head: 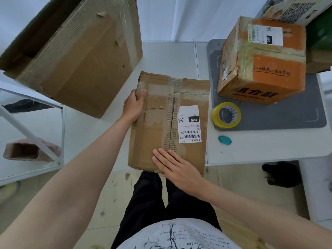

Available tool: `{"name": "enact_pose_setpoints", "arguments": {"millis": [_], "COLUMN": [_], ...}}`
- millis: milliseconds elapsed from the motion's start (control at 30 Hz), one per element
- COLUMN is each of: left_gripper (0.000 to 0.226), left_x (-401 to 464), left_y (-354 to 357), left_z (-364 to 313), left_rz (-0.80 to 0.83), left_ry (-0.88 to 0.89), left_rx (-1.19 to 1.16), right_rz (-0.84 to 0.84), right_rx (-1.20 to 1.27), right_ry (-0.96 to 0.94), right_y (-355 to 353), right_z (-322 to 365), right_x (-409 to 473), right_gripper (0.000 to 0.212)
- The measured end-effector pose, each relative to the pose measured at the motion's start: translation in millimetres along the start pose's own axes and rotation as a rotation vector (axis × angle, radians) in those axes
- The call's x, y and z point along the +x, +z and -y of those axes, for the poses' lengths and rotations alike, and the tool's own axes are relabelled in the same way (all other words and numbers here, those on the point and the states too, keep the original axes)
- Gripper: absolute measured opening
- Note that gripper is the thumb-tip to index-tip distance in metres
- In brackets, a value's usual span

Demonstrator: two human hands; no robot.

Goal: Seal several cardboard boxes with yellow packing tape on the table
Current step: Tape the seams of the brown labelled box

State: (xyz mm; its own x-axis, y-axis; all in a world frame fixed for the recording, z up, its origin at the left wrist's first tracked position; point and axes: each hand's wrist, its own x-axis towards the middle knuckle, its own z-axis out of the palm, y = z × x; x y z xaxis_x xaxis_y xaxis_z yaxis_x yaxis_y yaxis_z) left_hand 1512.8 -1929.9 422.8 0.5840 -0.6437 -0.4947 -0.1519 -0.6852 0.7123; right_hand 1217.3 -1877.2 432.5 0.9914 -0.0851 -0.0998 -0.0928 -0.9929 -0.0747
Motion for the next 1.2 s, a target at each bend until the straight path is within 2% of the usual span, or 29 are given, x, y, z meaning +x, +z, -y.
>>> {"name": "enact_pose_setpoints", "arguments": {"millis": [367, 533, 667, 800, 900, 967, 1100, 1200], "left_gripper": [0.067, 0.059, 0.060, 0.067, 0.076, 0.067, 0.037, 0.045], "left_x": [2, -1, -4, -6, -6, -5, 6, 13], "left_y": [2, 4, 4, 5, 6, 6, 5, 4], "left_z": [0, -2, -5, -6, -4, -5, -14, -25], "left_rz": [-0.013, -0.021, -0.035, -0.049, -0.070, -0.074, -0.103, -0.097], "left_ry": [-0.038, -0.021, -0.037, -0.050, -0.060, -0.062, -0.113, -0.120], "left_rx": [-0.016, -0.044, -0.060, -0.055, -0.037, -0.007, -0.001, 0.047], "right_rz": [-0.018, -0.057, -0.018, -0.057, -0.008, 0.039, 0.026, 0.023], "right_rx": [0.120, 0.220, 0.212, 0.245, 0.201, 0.138, 0.124, 0.123], "right_ry": [0.085, 0.129, 0.121, 0.104, 0.111, 0.136, 0.276, 0.392], "right_y": [4, -1, 0, -5, -9, -7, -8, -14], "right_z": [-3, -4, -2, -8, -30, -50, -110, -161], "right_x": [7, 12, 14, 17, 36, 58, 102, 132], "right_gripper": [0.060, 0.051, 0.060, 0.043, 0.061, 0.073, 0.079, 0.081]}}
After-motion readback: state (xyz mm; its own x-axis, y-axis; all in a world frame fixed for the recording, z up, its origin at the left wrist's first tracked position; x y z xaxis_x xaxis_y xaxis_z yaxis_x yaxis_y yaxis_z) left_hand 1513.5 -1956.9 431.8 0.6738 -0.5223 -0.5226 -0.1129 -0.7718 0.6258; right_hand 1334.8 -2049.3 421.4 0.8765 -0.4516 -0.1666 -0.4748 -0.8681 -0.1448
